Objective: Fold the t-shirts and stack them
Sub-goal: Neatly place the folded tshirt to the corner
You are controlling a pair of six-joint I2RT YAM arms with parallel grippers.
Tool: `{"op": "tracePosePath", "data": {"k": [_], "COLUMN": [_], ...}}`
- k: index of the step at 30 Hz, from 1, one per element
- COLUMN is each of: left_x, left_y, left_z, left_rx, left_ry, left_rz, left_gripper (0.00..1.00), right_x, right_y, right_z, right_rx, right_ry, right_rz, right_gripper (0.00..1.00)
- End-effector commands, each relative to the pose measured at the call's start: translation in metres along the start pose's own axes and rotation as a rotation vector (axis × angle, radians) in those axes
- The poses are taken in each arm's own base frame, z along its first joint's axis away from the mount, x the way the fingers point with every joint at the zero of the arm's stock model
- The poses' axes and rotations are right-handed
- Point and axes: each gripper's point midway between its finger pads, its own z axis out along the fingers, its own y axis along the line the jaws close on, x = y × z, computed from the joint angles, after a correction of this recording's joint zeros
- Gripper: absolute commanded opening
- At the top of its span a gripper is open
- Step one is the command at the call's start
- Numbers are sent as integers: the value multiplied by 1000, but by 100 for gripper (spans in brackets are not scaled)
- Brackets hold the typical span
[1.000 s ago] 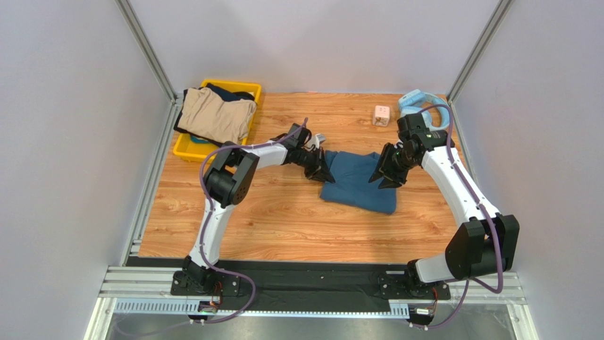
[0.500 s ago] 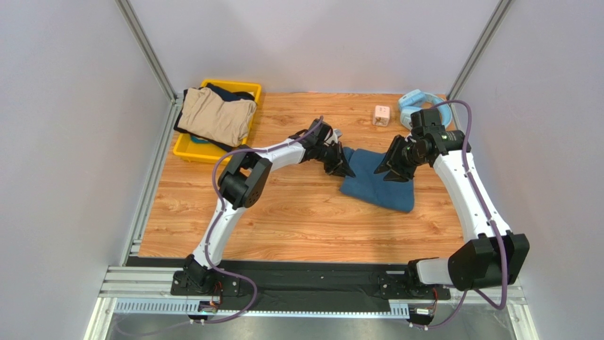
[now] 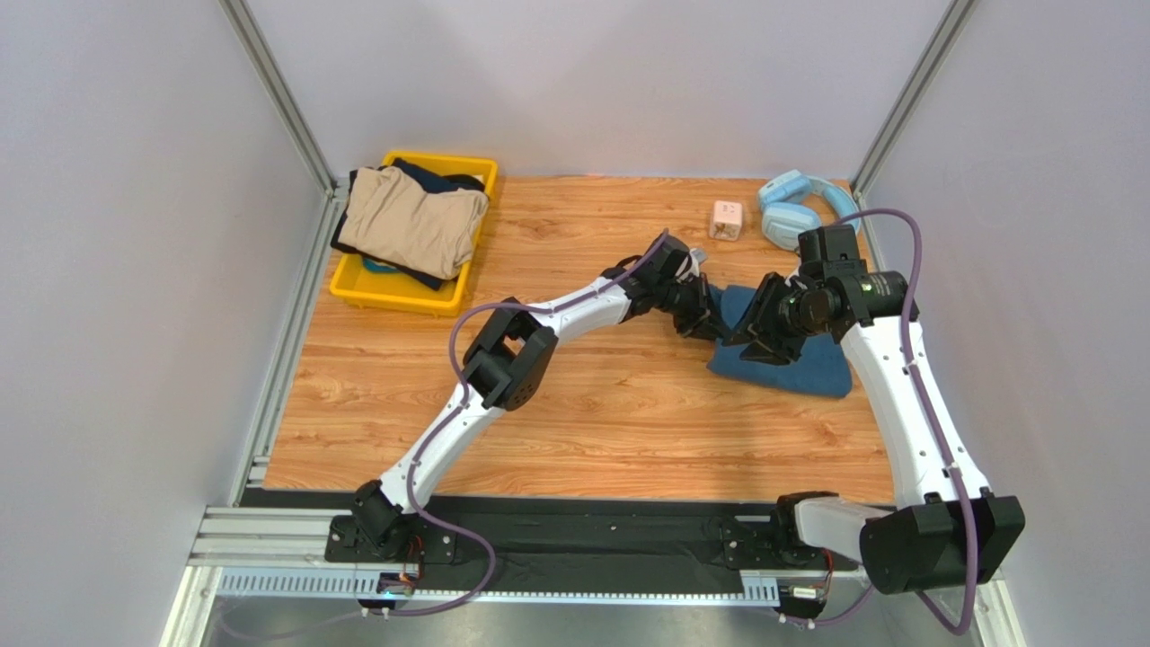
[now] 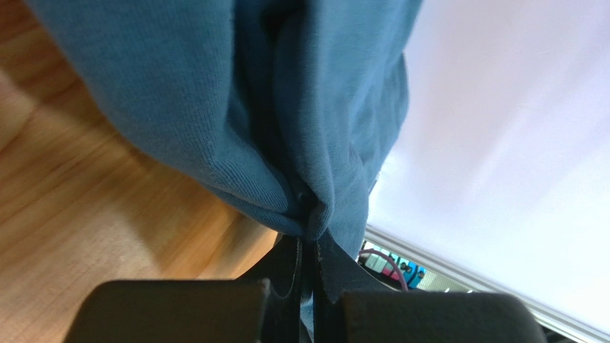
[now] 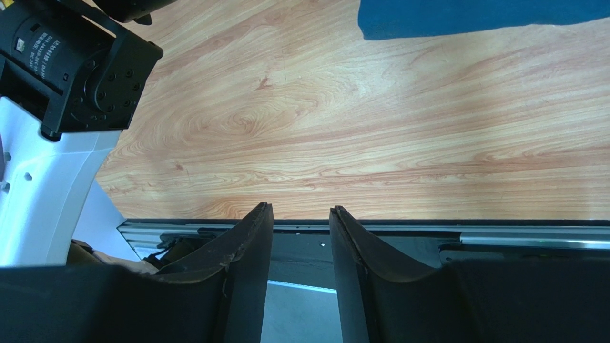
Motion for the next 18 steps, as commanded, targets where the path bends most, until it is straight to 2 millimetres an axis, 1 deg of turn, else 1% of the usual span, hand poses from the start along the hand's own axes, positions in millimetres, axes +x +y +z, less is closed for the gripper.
{"op": "tracePosePath", "data": {"k": [1,2,3,5,6,7,9,10,11,12,13,14,15,17,18], "left_x": [2,3,5,4,5,4,3,-1,-1,-4,-3,-3,-4,-7,0], "left_y": [8,10,11,11,9,8,4,-2,-3,-14,-10,-6,-19,-19,-21], "left_z": [1,2,1,1,-1,-2,-10,-13,-17,-27,-33,-39,-53,-73,-89], "left_rx": [-16,-20,-26,-13,-14,-2,0,17,15,15,-18,-36,-32,-43,-50], "left_ry": [-6,-5,-4,-2,-4,-8,-27,-44,-54,-76,-76,-78,-100,-125,-137], "left_rz": [-87,-80,-84,-77,-76,-65,-47,-19,25,63,70,120,152,183,188], "left_gripper": [0,14,24,37,41,58,59,59,61,61,64,65,66,66,67], "right_x": [8,9,10,9,9,8,7,7,8,8,9,12,10,12,12], "right_y": [-5,-7,-8,-9,-8,-7,-7,-7,-7,-6,-6,-5,-3,-3,-4], "right_z": [-9,-10,-9,-9,-9,-9,-10,-9,-8,-7,-4,-1,1,6,9], "right_rx": [-13,-14,-11,-16,-18,-22,-22,-23,-26,-31,-35,-46,-58,-66,-68], "right_ry": [-10,-13,-9,-4,0,-3,-1,0,6,9,20,38,33,42,42], "right_rz": [16,15,18,15,15,12,11,9,10,10,14,18,23,35,40], "right_gripper": [40,40,40,39,38,38,38,38,38,38,37,37,37,37,36]}}
